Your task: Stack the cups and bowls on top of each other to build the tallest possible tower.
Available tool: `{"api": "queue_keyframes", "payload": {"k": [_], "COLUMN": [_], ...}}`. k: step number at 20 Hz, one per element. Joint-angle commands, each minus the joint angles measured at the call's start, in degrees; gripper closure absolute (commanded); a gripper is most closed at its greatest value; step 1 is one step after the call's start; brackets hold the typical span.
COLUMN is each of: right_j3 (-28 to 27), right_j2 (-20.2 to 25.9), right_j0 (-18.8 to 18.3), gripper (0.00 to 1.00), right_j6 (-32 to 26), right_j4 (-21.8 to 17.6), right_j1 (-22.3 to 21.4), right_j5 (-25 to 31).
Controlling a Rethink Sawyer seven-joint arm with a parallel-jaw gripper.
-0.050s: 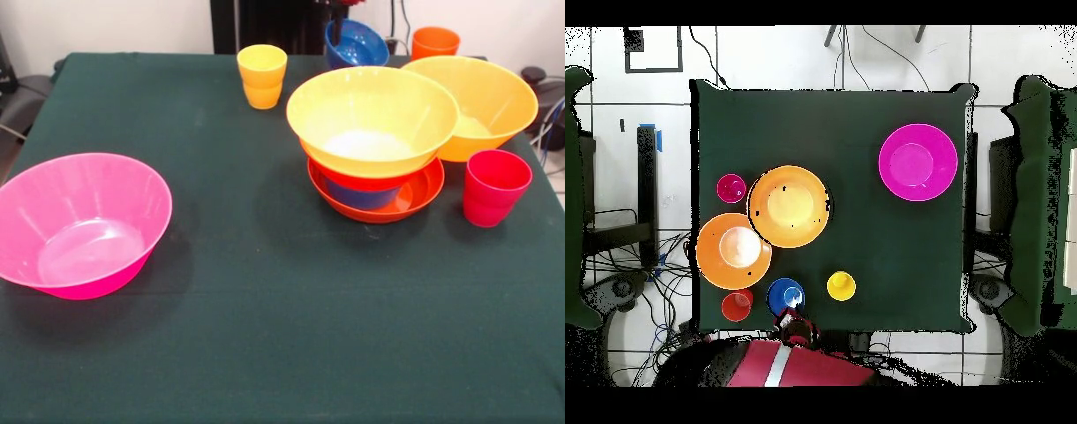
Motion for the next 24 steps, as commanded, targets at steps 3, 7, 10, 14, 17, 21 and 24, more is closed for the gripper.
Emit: {"api": "queue_keyframes", "payload": {"k": [3, 7, 10, 14, 17, 21, 24], "right_j3": [1.17, 2.16, 4.14, 6.47, 8.08, 9.12, 9.39], "right_j2": [8.19, 9.45, 11.83, 17.11, 21.57, 25.75, 27.44], "right_j0": [-2.13, -3.02, -4.64, -8.01, -11.04, -14.38, -15.63], "gripper": [1.0, 1.0, 1.0, 1.0, 1.0, 1.0, 1.0], "right_j6": [3.86, 4.03, 3.62, 3.03, 2.09, 0.94, 0.6], "right_j4": [0.3, 0.2, 0.86, 2.8, 4.9, 6.67, 7.5], "right_j1": [-10.62, -13.63, -19.81, -28.54, -34.42, -38.21, -39.41], "right_j5": [15.38, 18.63, 23.79, 31.24, 36.23, 39.14, 40.05]}}
